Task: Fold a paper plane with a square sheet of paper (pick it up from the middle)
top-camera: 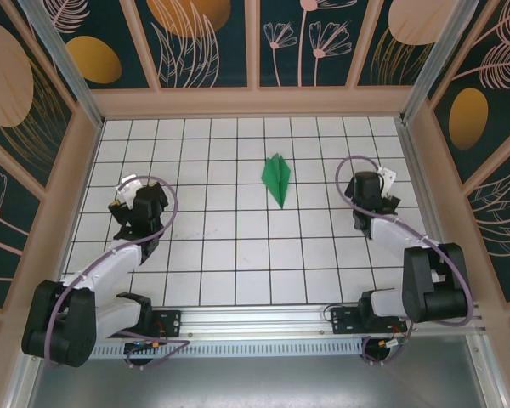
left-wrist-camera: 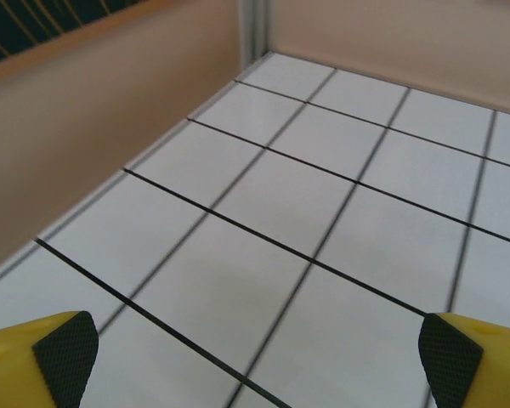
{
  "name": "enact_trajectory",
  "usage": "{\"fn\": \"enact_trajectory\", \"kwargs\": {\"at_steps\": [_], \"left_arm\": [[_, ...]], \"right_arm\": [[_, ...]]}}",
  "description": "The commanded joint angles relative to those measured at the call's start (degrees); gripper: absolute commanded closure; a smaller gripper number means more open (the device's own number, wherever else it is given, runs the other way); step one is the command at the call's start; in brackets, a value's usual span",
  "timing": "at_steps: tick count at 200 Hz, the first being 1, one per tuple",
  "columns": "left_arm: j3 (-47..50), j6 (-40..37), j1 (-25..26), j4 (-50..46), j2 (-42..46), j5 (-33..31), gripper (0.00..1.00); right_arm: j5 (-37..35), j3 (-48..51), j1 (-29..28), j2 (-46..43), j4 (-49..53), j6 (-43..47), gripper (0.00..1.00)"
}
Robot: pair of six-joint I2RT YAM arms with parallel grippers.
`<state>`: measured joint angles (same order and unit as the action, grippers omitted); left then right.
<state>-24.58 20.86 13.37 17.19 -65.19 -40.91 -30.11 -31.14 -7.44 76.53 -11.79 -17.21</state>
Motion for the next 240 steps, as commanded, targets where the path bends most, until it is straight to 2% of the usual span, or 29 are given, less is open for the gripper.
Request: {"fn": "enact_trajectory", "kwargs": {"at_steps": [1,29,71,93,125,167,198,240], "left_arm": [[4.8,-8.9,-1.8,15.4,-0.4,-0.5,0.01],[9.0,-11.2,-4.7,24.0,-1.3,7.6,0.02],[14.1,-17.2,-7.0,41.6,-5.9,19.2,0.02],[14.8,-17.7,-7.5,47.0,-7.8,23.6,0.01],[12.8,-17.5,-9.4,49.7,-11.8,28.5,0.01],[12.7,-15.5,-13.5,55.8,-17.9,34.4,0.01],[13.4,-14.0,-15.5,60.7,-21.9,38.0,0.01],[12.4,-14.4,-15.5,58.3,-21.9,36.8,0.02]], "right_arm": [[-1.2,5.8,0.2,-1.7,-20.3,6.8,0.01],[1.9,10.3,0.9,0.7,-30.6,11.8,0.01],[12.8,13.7,4.3,3.5,-42.8,14.2,0.01],[17.3,14.6,5.3,4.1,-47.0,15.1,0.01],[19.9,17.0,6.1,7.2,-54.8,16.1,0.01],[24.3,17.8,7.4,10.0,-58.7,16.2,0.01],[23.3,19.0,7.5,11.8,-61.9,15.7,0.01],[23.7,18.7,7.7,11.8,-61.5,15.6,0.01]]}}
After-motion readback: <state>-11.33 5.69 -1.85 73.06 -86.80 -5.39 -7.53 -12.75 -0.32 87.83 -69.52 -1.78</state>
